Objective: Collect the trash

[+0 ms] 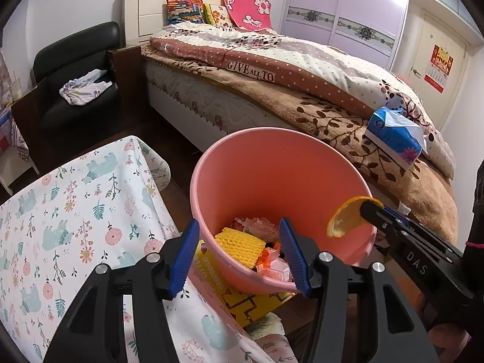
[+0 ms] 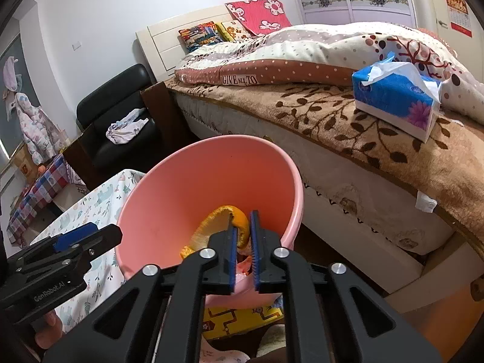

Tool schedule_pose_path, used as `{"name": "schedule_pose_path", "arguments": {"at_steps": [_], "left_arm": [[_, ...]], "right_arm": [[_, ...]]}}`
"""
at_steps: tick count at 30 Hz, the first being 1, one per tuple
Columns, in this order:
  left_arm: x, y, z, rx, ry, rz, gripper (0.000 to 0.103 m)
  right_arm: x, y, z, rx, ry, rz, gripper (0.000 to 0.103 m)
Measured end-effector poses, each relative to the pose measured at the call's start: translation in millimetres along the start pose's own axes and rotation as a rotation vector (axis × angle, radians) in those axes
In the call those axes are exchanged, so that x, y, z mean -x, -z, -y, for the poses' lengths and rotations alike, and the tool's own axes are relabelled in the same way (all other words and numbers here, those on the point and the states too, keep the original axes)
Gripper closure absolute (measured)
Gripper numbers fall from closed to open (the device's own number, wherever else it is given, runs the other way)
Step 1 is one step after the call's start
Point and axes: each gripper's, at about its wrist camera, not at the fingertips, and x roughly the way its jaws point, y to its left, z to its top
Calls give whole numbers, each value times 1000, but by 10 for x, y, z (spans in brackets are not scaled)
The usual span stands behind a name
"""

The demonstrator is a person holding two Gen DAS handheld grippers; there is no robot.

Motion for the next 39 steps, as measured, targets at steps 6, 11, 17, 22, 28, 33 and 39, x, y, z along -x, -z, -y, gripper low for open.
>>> {"name": "schedule_pose_path", "arguments": {"at_steps": [6,11,17,22,28,33,39], "left_arm": [[41,18,9,-2,-1,4,48],[107,33,9,2,-5,17,47],[244,77,16,-1,-16,45,47],[397,123,35,-15,-32,75,47],[588,173,10,-4,-48,101,47],[757,231,-44,14,-57,125,47],[964,316,-148,49,-57,150,47]], "right_arm": [[65,-11,-31,11,-16,23,73],[135,-2,-64,22,-28,32,72],[249,37,-127,38,-41,39,72],[379,80,-197,51,-58,51,72],[563,160,-321,76,-69,72,72],[688,245,-431,97,-88,76,71],[877,340,-623,146,-91,112,56]]}}
